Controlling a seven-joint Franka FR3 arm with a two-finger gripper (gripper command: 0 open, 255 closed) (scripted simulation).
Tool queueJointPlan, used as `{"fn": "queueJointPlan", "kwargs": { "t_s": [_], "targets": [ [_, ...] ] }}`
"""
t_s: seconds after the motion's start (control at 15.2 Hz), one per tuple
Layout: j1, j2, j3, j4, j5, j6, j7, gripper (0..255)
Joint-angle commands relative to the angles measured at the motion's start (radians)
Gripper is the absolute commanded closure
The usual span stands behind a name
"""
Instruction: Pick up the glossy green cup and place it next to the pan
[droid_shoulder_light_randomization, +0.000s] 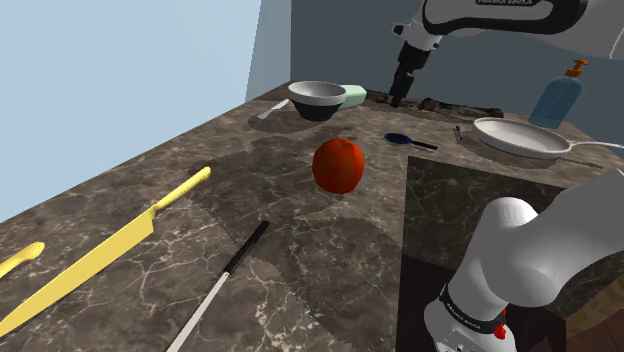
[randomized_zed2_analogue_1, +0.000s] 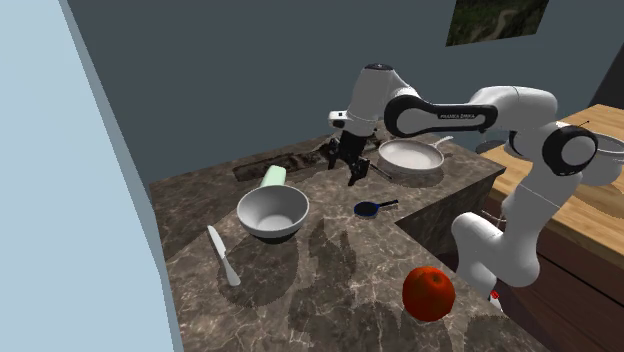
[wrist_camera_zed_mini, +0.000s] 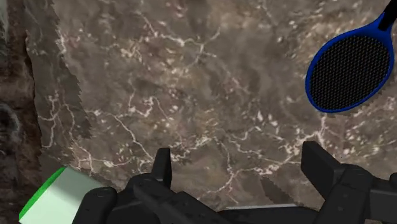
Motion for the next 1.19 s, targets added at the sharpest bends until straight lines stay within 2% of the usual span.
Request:
{"fn": "queueJointPlan", "kwargs": {
  "t_s": [0.0,0.26,0.4,0.53,0.66,0.73,0.86,0.92,1.12],
  "targets": [
    [0.046,0.074,-0.071,0.076,0.017,0.015,-0.136,0],
    [0.142,0.239,-0.218,0.226,0.104,0.041,-0.401,0],
    [0.187,0.342,-0.300,0.312,0.182,0.043,-0.548,0],
    [0.213,0.467,-0.382,0.408,0.297,0.033,-0.708,0],
    [0.196,0.615,-0.440,0.517,0.443,0.001,-0.876,0],
    [0.164,0.688,-0.449,0.577,0.517,-0.022,-0.954,0],
    [0.067,0.818,-0.424,0.706,0.639,-0.077,-1.083,0],
    [0.035,0.848,-0.406,0.744,0.663,-0.093,-1.110,0],
    [0.038,0.846,-0.394,0.704,0.659,-0.052,-1.112,0]
  ]
}}
